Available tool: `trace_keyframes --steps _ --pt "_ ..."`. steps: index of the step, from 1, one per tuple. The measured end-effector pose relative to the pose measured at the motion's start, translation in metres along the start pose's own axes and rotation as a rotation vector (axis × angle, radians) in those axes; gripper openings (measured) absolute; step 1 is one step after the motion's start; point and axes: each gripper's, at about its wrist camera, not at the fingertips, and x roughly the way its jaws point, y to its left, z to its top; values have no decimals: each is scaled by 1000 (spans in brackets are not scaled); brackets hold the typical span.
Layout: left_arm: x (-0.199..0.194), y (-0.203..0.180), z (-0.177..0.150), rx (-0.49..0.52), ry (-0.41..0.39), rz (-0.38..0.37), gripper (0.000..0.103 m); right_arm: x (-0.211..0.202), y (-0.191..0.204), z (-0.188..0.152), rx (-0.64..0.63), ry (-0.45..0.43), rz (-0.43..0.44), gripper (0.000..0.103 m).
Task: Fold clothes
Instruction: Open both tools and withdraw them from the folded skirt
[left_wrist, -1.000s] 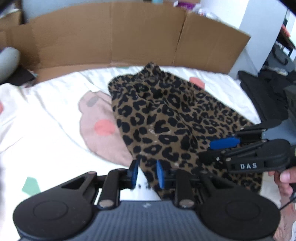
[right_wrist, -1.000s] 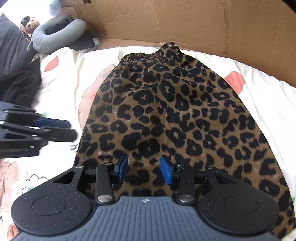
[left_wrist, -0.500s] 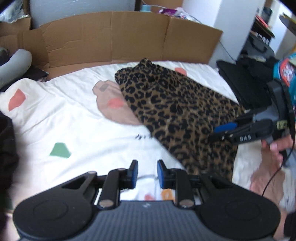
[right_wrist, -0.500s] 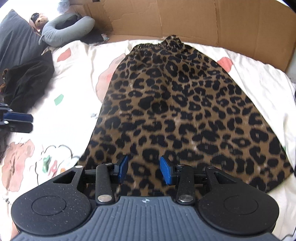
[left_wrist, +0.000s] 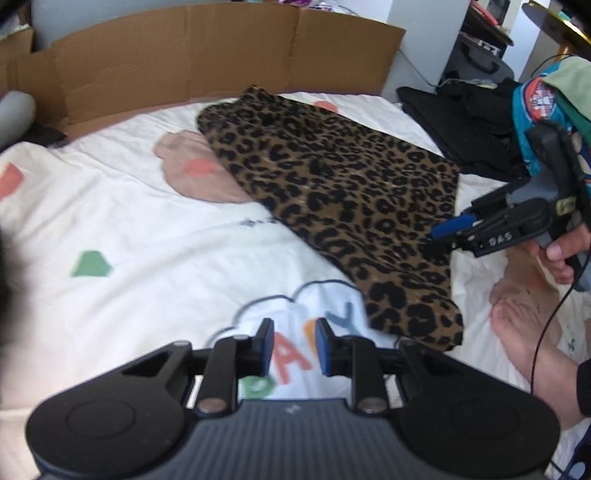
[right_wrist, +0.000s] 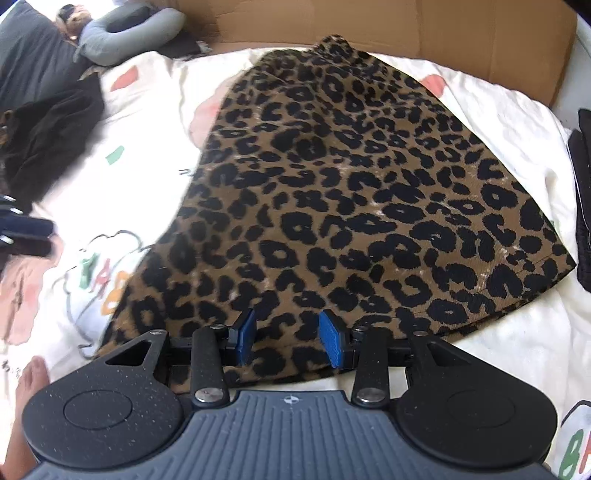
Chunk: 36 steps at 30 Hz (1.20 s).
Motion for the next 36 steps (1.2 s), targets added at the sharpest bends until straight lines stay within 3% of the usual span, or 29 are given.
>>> trace_keyframes --steps 10,14,17,27,36 --pt "26 -23 -31 -84 -6 -101 26 -26 55 1 -166 10 96 45" --pt "36 -37 -42 -79 9 -94 26 -29 76 -1 -234 18 142 45" --pt "43 -47 -47 -66 8 -91 37 -28 86 -3 -272 29 145 45" --pt "41 -47 -35 -111 -55 -111 38 -27 99 -11 -335 66 186 51" --pt "32 -34 -13 -180 -107 -146 38 -28 100 -13 -377 42 169 57"
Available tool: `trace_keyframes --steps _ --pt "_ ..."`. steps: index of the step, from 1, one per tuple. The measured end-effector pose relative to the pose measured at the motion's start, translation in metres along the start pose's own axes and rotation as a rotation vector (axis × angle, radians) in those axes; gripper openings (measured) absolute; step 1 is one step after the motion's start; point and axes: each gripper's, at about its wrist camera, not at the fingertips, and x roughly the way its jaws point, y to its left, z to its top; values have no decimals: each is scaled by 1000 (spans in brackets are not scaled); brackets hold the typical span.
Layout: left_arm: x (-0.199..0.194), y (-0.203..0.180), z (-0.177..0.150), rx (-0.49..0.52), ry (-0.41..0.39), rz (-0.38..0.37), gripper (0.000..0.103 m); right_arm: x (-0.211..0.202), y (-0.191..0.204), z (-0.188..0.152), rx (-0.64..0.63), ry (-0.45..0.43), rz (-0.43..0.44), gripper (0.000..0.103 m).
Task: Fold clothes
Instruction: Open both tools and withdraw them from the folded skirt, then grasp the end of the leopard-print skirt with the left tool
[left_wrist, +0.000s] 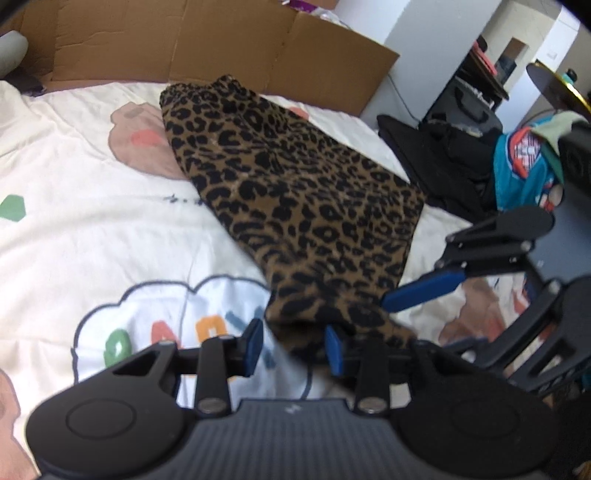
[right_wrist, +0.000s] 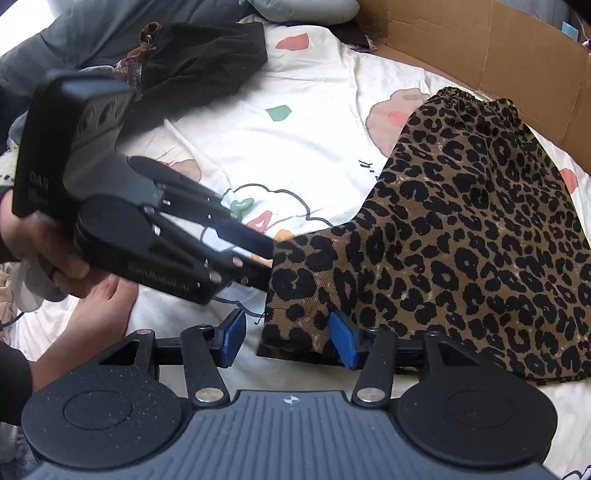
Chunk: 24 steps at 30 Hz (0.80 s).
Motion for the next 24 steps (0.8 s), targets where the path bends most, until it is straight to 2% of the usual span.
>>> trace_keyframes --steps 4,12,14,15,16,18,24 --pt "1 -4 8 -2 -19 -1 38 -2 -6 2 0 -23 -21 57" --pt "14 2 0 -14 23 16 38 -3 -18 0 45 -34 -16 50" --pt "17 7 -3 -35 29 20 32 -3 -19 0 55 -34 -5 50" --pt "17 11 -4 -51 31 23 18 -3 -20 0 64 -34 4 50" --pt "18 15 -5 -66 33 26 13 -4 -21 0 76 -34 14 50" --pt "18 22 -7 -98 36 32 8 -6 -24 0 107 -43 38 50" --pt "8 34 -12 -125 34 37 7 -7 -32 -1 161 -56 57 50"
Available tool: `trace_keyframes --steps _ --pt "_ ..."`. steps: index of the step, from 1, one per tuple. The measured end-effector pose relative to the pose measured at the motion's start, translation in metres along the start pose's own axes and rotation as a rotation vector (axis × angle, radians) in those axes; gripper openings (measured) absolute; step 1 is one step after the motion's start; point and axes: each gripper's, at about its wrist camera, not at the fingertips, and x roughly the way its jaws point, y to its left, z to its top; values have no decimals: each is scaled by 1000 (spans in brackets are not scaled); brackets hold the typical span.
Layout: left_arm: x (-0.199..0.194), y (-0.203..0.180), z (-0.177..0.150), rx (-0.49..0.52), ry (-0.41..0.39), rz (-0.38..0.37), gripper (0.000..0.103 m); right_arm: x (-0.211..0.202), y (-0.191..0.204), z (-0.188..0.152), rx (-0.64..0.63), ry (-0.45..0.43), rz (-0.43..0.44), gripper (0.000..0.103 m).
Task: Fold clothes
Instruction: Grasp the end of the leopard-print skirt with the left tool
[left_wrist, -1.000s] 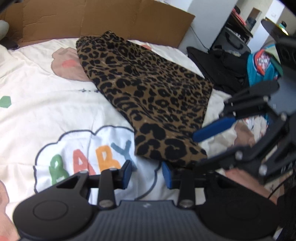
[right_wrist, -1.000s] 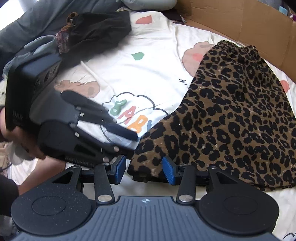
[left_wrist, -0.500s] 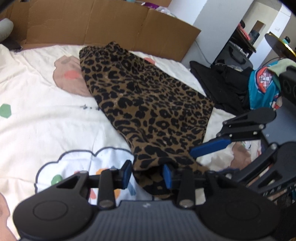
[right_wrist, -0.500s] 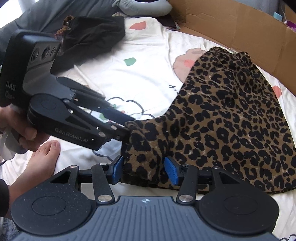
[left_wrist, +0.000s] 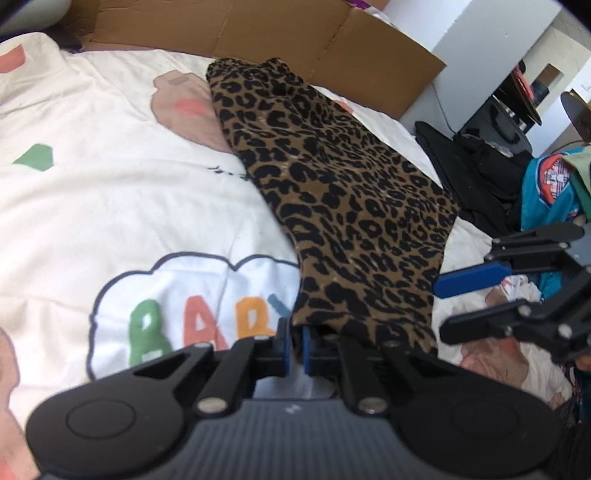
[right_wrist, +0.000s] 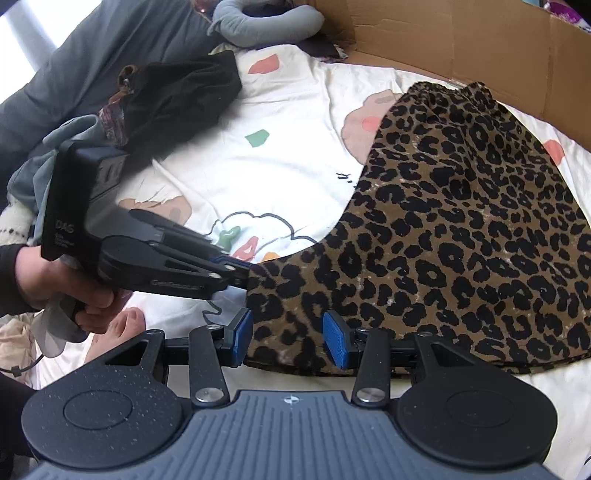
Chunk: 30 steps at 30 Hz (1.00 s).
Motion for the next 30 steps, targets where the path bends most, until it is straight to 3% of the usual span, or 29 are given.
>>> trace_keyframes --steps 9,16,30 --pt "-26 -1 5 27 -12 16 6 22 -29 -5 77 16 -60 50" --pt "-39 -8 22 21 -69 6 11 25 -31 -5 79 5 -87 50" --pt "5 -56 26 135 -32 -27 11 30 -49 -13 130 7 -140 50"
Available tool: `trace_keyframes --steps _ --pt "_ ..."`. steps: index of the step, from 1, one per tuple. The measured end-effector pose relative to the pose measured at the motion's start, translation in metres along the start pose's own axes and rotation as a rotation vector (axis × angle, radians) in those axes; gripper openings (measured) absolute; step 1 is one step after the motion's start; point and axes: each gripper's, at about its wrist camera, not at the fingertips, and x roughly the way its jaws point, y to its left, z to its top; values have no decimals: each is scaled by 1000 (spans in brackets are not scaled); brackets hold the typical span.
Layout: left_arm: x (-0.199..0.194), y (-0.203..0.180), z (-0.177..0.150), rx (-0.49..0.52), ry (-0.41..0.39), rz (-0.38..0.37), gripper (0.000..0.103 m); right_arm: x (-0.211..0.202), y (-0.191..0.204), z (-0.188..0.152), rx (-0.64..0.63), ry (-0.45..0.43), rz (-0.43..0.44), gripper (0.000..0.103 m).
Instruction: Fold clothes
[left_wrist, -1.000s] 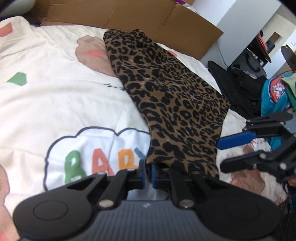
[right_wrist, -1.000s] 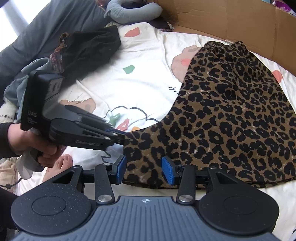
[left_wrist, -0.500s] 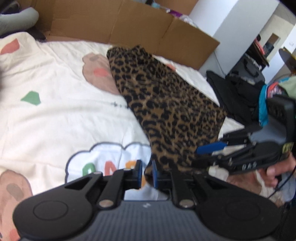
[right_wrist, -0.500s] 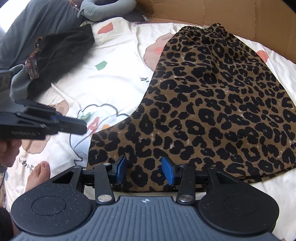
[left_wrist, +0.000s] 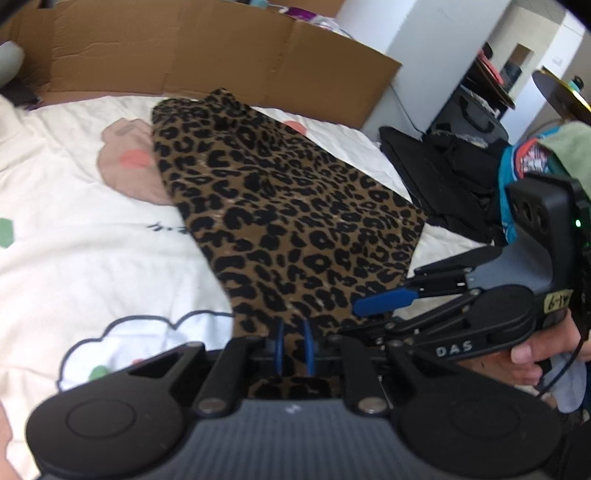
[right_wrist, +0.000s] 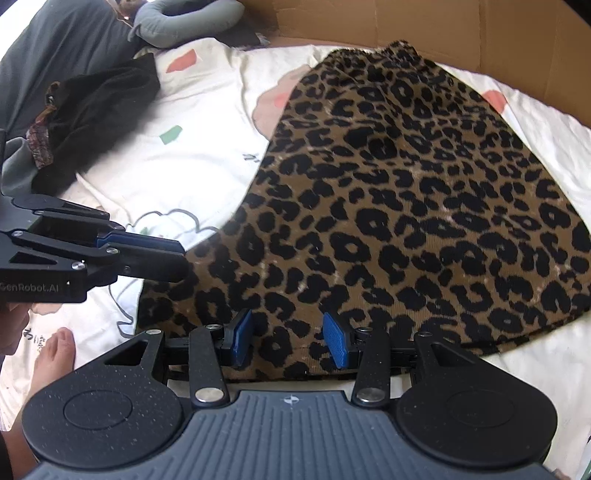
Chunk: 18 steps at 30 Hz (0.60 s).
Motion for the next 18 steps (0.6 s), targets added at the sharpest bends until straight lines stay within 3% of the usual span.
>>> trace_keyframes --steps 9,18 --pt "18 -6 -22 55 112 27 11 4 9 -3 -60 1 -5 50" --pt "1 5 -28 15 124 48 11 -3 8 -1 -53 -8 9 50"
